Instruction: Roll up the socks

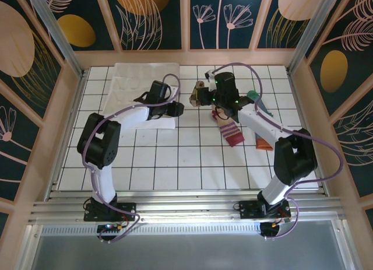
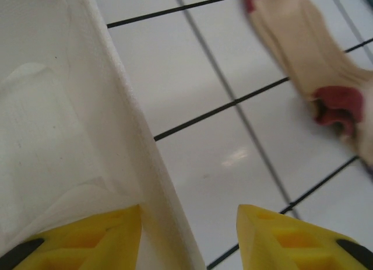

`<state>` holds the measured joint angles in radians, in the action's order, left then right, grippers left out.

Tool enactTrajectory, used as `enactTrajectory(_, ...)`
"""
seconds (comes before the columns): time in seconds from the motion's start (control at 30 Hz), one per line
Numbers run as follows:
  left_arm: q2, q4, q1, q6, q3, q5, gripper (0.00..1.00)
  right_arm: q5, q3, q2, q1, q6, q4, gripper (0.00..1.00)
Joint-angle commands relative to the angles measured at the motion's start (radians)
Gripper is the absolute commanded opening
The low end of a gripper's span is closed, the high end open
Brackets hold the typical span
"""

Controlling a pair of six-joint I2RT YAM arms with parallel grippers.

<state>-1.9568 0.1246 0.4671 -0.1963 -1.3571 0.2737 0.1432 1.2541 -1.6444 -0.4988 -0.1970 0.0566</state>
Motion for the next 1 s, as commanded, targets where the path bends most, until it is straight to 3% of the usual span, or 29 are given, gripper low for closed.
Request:
enactTrajectory(0.0, 0.014, 0.026, 0.002, -0.019, -0.08, 0.033, 0.52, -0.026, 0.04, 0.005, 0.008, -0.002, -0.027, 0.0)
enactTrajectory(0.27, 0.193, 0.094, -0.03, 0.019, -0.081, -0.001, 0.63, -0.033, 0.169, -0.119, -0.04, 0.113, -0.081, 0.0)
enactTrajectory(0.43, 0.287, 0.03, -0.123, -0.061, 0.081, 0.061, 0.54, -0.035, 0.323, -0.271, -0.094, 0.216, -0.078, 0.0)
enactTrajectory(0.63, 0.272, 0.037, -0.153, -0.063, 0.155, 0.078, 0.44, -0.053, 0.513, -0.45, -0.105, 0.306, -0.007, 0.0)
enactTrajectory(0.8, 0.249, 0.011, -0.155, -0.094, 0.207, 0.078, 0.41, -0.078, 0.572, -0.525, -0.102, 0.387, 0.037, 0.0)
enactTrajectory(0.97, 0.229, -0.014, -0.157, -0.139, 0.259, 0.048, 0.4, -0.072, 0.51, -0.521, -0.103, 0.433, 0.012, 0.0)
